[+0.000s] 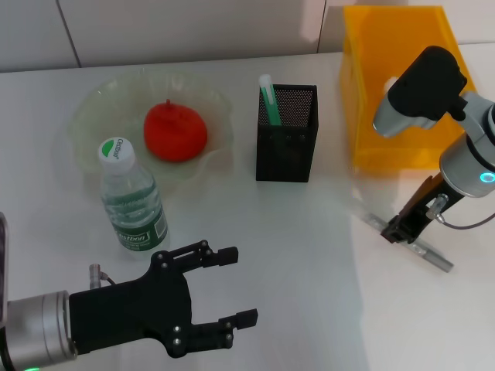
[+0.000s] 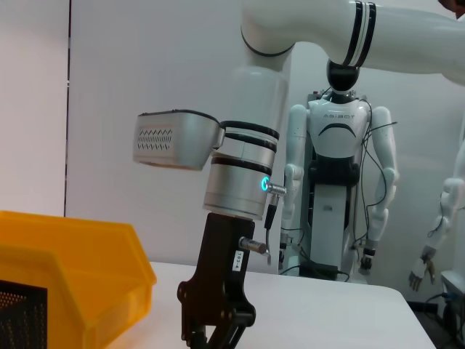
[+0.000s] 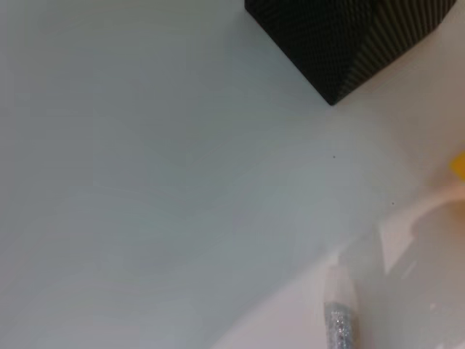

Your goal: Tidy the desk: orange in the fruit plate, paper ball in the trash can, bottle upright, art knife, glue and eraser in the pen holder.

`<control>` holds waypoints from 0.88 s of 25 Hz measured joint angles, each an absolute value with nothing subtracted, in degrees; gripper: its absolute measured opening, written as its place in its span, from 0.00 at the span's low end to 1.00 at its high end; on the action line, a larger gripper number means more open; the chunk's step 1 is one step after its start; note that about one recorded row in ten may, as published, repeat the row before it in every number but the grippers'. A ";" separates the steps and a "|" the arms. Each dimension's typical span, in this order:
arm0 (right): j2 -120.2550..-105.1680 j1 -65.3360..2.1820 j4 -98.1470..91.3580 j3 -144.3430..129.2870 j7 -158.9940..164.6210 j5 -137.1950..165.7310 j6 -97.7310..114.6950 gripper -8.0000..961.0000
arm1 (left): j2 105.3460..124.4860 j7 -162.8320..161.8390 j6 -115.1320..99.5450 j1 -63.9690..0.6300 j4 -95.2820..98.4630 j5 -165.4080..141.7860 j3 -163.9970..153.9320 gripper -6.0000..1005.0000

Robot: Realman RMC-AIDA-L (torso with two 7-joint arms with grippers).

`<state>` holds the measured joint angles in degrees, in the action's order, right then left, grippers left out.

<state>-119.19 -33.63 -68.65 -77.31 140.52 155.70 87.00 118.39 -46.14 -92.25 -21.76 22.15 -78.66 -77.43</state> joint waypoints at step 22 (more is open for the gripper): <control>-119.26 -18.66 -66.71 -54.72 85.62 82.93 81.30 0.15 | 118.48 -46.58 -92.76 -21.76 22.15 -78.66 -77.06 0.78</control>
